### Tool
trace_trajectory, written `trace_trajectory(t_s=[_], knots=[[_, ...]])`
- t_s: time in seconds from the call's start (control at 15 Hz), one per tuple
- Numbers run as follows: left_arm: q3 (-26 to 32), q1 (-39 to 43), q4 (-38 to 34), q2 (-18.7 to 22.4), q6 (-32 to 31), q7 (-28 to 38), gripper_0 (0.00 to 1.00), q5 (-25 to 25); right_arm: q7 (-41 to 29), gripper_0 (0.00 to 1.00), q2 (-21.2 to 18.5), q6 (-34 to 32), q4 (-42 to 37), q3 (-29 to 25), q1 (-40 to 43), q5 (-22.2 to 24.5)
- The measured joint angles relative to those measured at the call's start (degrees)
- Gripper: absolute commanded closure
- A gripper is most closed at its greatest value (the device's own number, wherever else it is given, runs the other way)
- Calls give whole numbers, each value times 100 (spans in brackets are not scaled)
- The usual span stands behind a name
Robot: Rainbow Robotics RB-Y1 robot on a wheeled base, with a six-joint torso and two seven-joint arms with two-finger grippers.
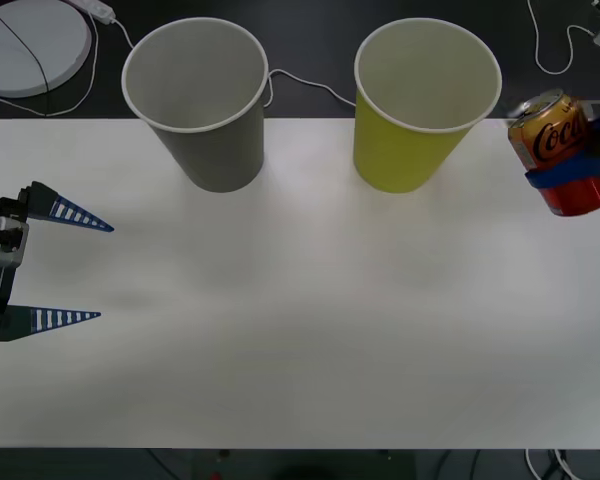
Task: Put the can into the green bin and the plastic bottle into the gray bin
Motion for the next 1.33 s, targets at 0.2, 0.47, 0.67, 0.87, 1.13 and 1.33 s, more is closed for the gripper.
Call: trace_trajectory(t_s=[0.2,0.47,0.67,0.87,1.13,1.33], knots=[[0,0,0,0,0,0,0,0,0,100,-81,0,719,989,-1263,129],[0,0,0,0,0,0,0,0,0,100,118,0,1906,2349,-2903,262],[0,0,0,0,0,0,0,0,13,100,575,0,2698,2890,-3700,644],[0,0,0,0,0,0,0,0,15,100,1190,1,3277,2989,-4079,1301],[0,0,0,0,0,0,0,0,214,100,1790,0,3924,2990,-4435,2064],[0,0,0,0,0,0,0,0,449,100,1925,1,4215,2991,-4632,2308]])
